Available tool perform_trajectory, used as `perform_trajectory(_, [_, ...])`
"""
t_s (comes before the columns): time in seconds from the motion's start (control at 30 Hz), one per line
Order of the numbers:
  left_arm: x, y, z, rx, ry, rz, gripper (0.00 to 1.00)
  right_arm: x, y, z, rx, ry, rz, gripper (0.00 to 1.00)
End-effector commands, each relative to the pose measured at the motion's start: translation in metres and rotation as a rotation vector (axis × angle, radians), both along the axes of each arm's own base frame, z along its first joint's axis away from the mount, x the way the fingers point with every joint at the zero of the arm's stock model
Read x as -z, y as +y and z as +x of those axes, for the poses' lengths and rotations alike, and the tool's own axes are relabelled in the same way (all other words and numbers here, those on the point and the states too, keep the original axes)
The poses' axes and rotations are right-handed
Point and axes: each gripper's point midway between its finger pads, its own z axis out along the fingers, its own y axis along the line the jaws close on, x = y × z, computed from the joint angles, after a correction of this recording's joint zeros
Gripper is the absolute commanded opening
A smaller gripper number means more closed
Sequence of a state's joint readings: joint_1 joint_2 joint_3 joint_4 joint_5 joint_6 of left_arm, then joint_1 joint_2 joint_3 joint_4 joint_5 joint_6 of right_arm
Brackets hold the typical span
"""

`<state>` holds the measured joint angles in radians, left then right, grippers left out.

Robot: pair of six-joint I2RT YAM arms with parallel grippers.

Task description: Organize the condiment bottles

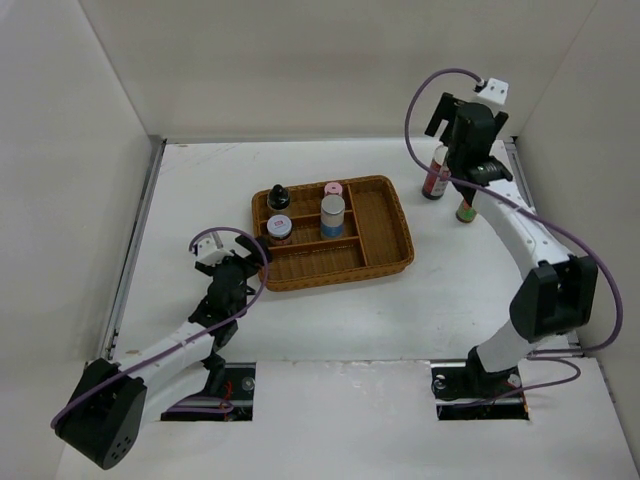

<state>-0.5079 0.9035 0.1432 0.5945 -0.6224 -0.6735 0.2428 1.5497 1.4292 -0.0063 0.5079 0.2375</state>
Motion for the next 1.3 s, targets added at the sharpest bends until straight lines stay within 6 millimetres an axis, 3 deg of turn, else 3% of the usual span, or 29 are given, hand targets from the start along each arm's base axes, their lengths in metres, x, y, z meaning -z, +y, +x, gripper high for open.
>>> perform_trajectory(0.0, [-0.008,0.003,-0.001,-0.010,-0.042,-0.034,1.00,0.026,-0.016,0.016,0.036,0.107,-0.069,1.00])
perform_trajectory(0.27, [-0.008,0.005,-0.001,-0.017,-0.044,-0.035,1.00,0.057,-0.028,0.066,0.023,0.176,-0.092,0.96])
perform_trajectory(0.4, [-0.012,0.006,-0.003,-0.020,-0.060,-0.045,1.00,0.068,-0.030,0.079,0.030,0.177,-0.114,0.77])
perform_trajectory(0.5, [-0.014,0.016,-0.006,-0.062,-0.079,-0.052,1.00,0.068,-0.031,0.083,0.046,0.159,-0.120,0.51])
perform_trajectory(0.6, [-0.018,0.021,-0.009,-0.085,-0.105,-0.072,1.00,0.044,-0.035,0.078,0.069,0.089,-0.126,0.36])
perform_trajectory(0.73, [-0.015,0.021,-0.008,-0.086,-0.093,-0.065,1.00,-0.014,-0.030,0.063,0.098,-0.031,-0.166,0.29])
perform_trajectory(0.83, [-0.014,0.016,-0.007,-0.070,-0.084,-0.063,1.00,-0.061,-0.010,0.044,0.071,-0.115,-0.184,0.28])
perform_trajectory(0.93, [-0.013,0.017,-0.007,-0.071,-0.086,-0.064,1.00,-0.093,0.005,0.029,0.047,-0.168,-0.199,0.28])
perform_trajectory(1.07, [-0.015,0.015,-0.008,-0.059,-0.094,-0.072,1.00,-0.108,0.035,0.015,-0.014,-0.199,-0.198,0.28])
perform_trajectory(1.27, [-0.012,0.012,-0.006,-0.047,-0.081,-0.070,1.00,-0.106,0.088,0.009,-0.132,-0.229,-0.161,0.28])
